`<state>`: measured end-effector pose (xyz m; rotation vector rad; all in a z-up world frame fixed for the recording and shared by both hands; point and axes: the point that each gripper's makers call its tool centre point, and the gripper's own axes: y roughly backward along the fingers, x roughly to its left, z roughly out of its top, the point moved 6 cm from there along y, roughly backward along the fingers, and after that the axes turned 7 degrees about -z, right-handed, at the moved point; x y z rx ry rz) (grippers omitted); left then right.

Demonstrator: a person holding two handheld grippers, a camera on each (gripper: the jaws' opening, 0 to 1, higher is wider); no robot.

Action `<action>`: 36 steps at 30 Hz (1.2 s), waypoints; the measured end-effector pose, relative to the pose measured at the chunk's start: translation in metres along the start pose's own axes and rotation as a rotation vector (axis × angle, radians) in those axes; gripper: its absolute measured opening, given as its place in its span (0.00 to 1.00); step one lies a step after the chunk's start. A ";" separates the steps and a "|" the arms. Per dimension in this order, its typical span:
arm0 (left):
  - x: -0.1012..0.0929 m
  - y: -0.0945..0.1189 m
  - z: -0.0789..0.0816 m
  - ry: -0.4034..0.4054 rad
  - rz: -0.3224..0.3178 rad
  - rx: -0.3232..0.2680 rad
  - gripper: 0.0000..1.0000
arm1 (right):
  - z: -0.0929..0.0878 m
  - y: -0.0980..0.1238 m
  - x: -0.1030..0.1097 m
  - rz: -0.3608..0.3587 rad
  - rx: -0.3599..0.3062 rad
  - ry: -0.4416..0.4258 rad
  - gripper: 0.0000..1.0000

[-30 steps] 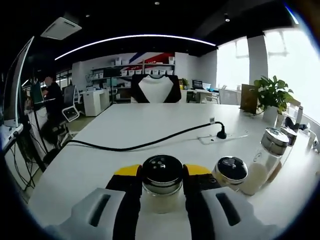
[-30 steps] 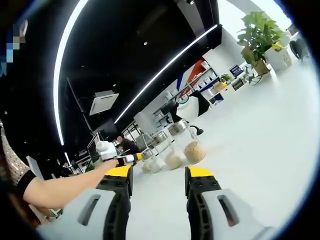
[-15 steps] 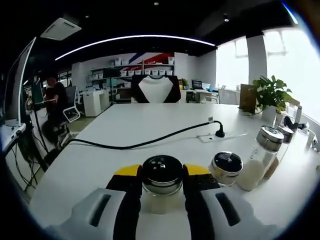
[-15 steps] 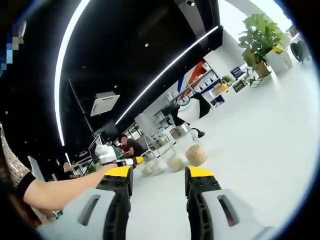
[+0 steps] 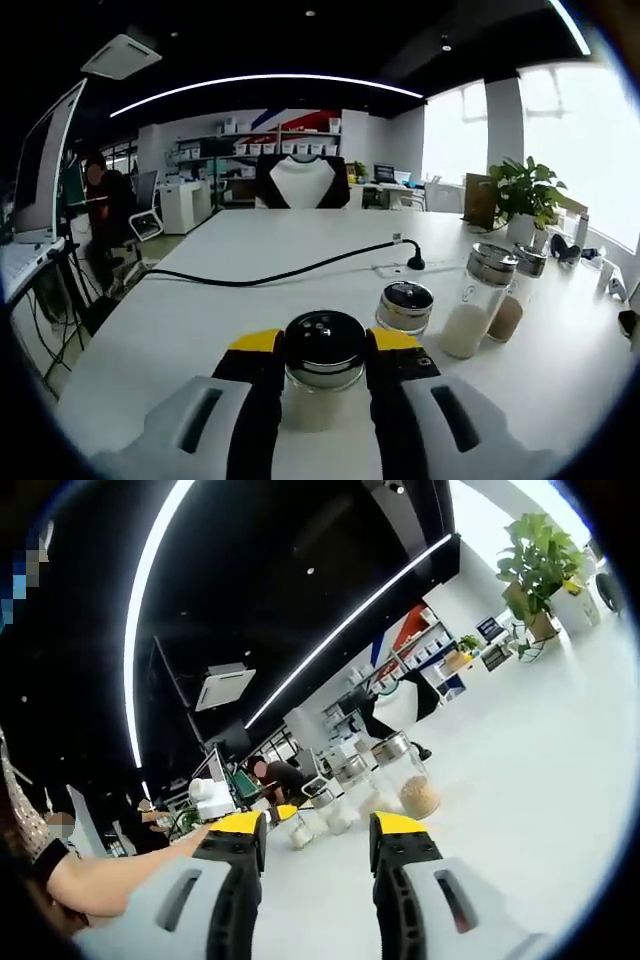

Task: Rotate the seasoning bottle until the label or dispensing opening points toward the visible target arrow and the bottle remains upright within the marked orientation range

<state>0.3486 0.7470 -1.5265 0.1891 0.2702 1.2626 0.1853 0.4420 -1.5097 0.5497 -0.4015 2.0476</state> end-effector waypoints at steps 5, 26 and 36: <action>-0.012 0.019 -0.004 0.001 -0.025 0.002 0.33 | 0.002 0.000 0.010 0.023 -0.004 0.006 0.39; -0.103 0.130 0.015 -0.008 -0.252 -0.039 0.33 | -0.012 0.009 0.056 0.174 0.066 0.155 0.37; -0.138 0.180 0.030 -0.028 -0.432 -0.042 0.33 | -0.003 0.009 0.087 0.357 0.131 0.268 0.37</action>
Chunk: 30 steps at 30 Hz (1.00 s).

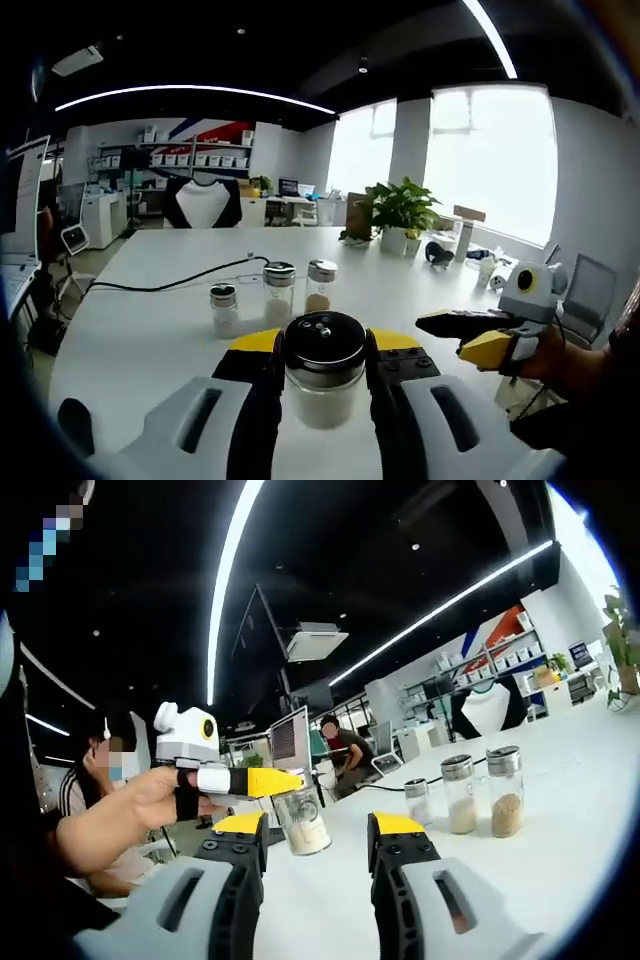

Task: Rotate the seasoning bottle until the label or dispensing opening points toward the visible target arrow and the bottle remains upright within the marked orientation range

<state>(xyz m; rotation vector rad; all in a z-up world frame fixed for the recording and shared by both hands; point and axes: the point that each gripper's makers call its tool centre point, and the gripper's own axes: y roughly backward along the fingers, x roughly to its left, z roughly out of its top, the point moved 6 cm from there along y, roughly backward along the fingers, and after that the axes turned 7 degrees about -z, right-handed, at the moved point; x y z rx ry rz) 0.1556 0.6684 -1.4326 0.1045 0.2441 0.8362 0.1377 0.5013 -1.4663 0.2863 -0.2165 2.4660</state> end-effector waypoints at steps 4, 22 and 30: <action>-0.008 0.007 0.004 -0.011 -0.008 -0.010 0.33 | 0.010 0.003 0.009 0.008 0.001 0.076 0.38; -0.047 0.008 0.015 -0.007 -0.200 -0.036 0.33 | 0.004 -0.023 0.040 0.157 0.106 0.269 0.45; -0.053 0.014 0.015 0.020 -0.292 -0.058 0.33 | -0.002 -0.034 0.046 0.261 0.101 0.193 0.34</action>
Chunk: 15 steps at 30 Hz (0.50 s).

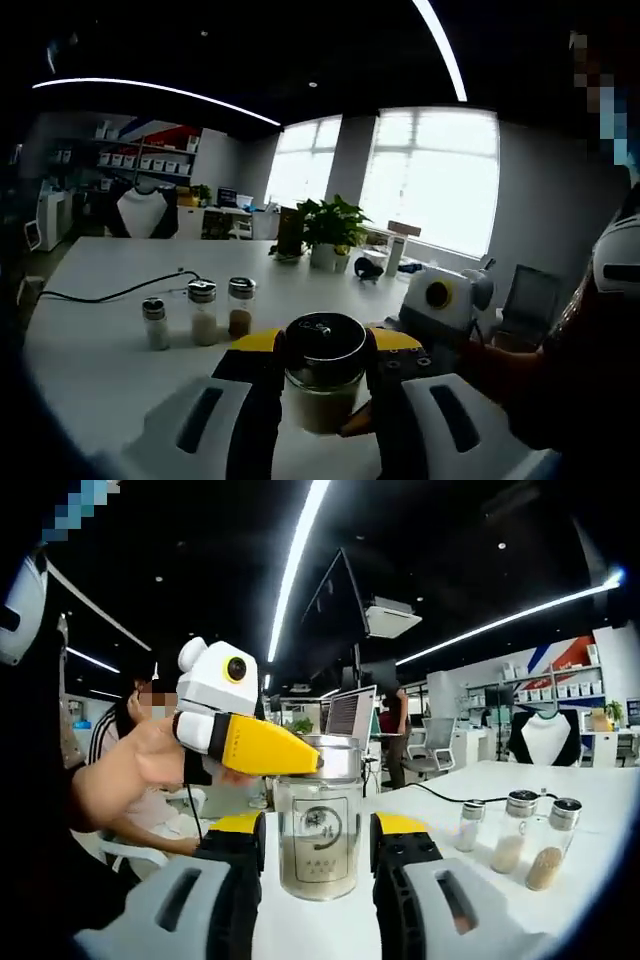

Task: Rotate the seasoning bottle until the label or dispensing opening points toward the visible target arrow and the bottle remains upright within the marked orientation range

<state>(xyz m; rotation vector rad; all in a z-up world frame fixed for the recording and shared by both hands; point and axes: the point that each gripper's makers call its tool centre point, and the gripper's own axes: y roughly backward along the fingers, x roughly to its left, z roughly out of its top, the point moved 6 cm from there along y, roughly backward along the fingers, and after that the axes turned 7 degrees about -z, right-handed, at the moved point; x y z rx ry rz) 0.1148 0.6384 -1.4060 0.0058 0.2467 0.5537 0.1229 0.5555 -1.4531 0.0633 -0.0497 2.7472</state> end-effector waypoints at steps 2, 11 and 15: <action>0.000 0.001 0.000 0.001 -0.006 -0.006 0.33 | -0.001 0.000 0.002 0.021 -0.016 -0.022 0.31; 0.003 -0.001 -0.002 0.035 0.016 -0.052 0.33 | 0.000 -0.002 0.004 -0.056 0.021 0.035 0.30; 0.006 -0.005 -0.004 0.036 0.070 -0.068 0.33 | -0.001 -0.005 0.001 -0.176 0.082 0.093 0.30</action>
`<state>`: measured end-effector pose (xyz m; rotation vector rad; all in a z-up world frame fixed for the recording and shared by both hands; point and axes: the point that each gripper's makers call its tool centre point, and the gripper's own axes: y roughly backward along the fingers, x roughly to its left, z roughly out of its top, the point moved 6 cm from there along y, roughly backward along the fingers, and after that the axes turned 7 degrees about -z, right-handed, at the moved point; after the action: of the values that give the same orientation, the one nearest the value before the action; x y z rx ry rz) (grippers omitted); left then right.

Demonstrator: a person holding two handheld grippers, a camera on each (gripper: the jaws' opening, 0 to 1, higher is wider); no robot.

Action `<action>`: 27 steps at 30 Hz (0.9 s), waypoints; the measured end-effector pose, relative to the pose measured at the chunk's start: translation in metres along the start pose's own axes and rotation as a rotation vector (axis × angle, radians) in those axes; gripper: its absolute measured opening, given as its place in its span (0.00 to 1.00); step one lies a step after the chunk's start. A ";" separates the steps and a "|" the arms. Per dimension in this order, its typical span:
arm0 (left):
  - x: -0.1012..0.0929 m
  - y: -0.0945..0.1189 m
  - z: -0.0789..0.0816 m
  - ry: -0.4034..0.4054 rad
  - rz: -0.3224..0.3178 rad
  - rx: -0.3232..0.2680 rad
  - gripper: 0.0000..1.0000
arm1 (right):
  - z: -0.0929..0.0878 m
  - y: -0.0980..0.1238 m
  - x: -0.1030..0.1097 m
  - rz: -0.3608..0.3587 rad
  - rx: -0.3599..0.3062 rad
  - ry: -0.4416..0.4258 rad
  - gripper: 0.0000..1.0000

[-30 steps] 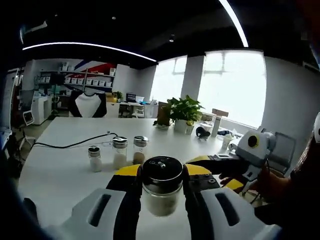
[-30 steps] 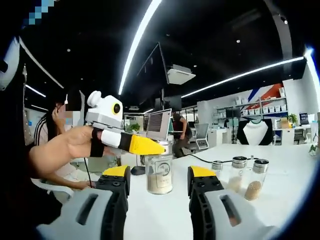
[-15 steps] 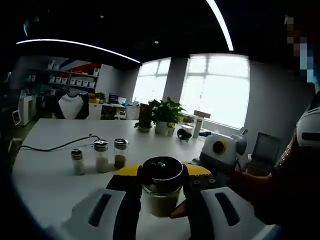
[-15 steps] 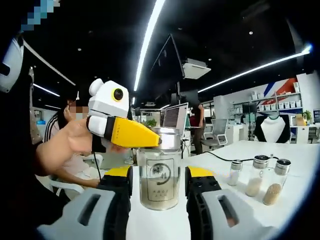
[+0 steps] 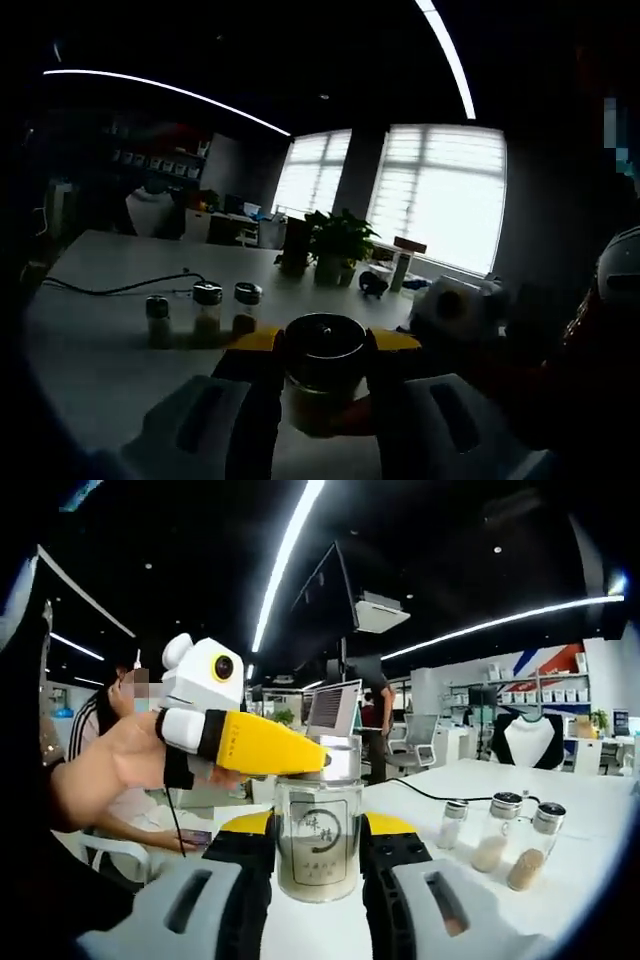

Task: Rotate the seasoning bottle until the label or dispensing opening points toward the visible target arrow and the bottle remains upright within the marked orientation range

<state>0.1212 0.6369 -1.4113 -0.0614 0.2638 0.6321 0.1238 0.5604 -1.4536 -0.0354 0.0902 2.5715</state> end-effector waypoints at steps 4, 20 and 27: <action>0.001 -0.006 -0.002 -0.034 0.099 0.000 0.33 | -0.001 -0.004 -0.005 -0.141 0.068 0.076 0.30; 0.004 -0.012 -0.003 -0.075 0.163 0.002 0.33 | -0.002 -0.006 -0.012 -0.259 0.109 0.129 0.30; 0.001 -0.004 0.003 0.033 -0.047 -0.036 0.33 | 0.006 0.005 -0.010 -0.044 0.038 0.041 0.31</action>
<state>0.1252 0.6349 -1.4085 -0.1128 0.2823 0.5892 0.1291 0.5511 -1.4464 -0.0748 0.1517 2.5248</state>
